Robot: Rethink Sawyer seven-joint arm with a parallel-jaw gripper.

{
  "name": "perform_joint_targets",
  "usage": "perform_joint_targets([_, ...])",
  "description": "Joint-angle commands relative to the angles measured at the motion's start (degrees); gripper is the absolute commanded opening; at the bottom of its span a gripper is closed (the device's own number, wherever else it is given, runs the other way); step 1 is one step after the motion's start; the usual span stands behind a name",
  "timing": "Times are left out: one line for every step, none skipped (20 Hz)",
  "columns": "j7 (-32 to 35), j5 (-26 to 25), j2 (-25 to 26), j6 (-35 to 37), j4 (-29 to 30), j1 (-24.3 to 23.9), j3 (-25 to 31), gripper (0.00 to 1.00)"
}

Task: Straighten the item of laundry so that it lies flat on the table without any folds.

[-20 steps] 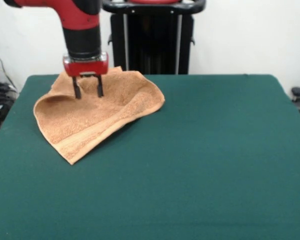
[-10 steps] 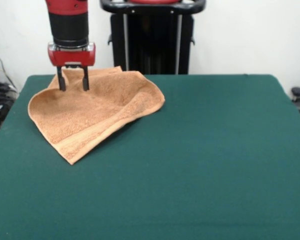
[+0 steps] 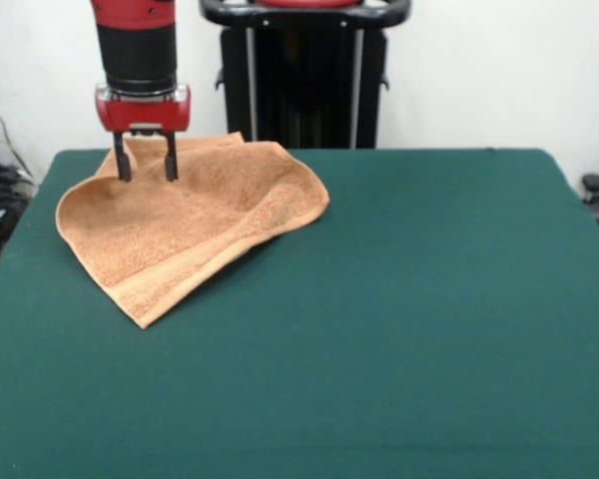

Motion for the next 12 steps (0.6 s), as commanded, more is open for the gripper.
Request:
perform_joint_targets([-0.55, -3.51, 2.82, -0.54, 2.3, 0.47, 2.85, 1.0])
perform_joint_targets([-1.25, -3.91, 3.12, -0.43, 2.2, -0.25, 3.02, 1.0])
perform_joint_targets([-1.99, -4.17, 3.08, -0.14, 2.18, -1.06, 3.35, 1.0])
perform_joint_targets([-2.78, -4.39, 3.1, 0.25, 2.17, -1.93, 3.68, 1.0])
perform_joint_targets([-3.37, -4.91, 3.43, 0.37, 2.15, -2.74, 3.7, 1.0])
perform_joint_targets([-3.91, -5.33, 3.32, 0.43, 2.39, -3.5, 3.83, 1.0])
perform_joint_targets([-4.54, -5.58, 3.2, 0.75, 2.5, -4.33, 4.11, 1.0])
perform_joint_targets([-5.17, -5.82, 3.13, 1.1, 2.57, -5.15, 4.38, 1.0])
perform_joint_targets([-5.57, -6.36, 3.4, 1.15, 2.42, -5.76, 4.35, 1.0])
perform_joint_targets([-5.93, -6.76, 3.52, 1.29, 2.37, -6.42, 4.43, 1.0])
perform_joint_targets([-6.22, -7.16, 3.6, 1.37, 2.29, -7.05, 4.57, 1.0])
perform_joint_targets([-6.4, -7.63, 3.85, 1.39, 2.22, -7.66, 4.66, 1.0])
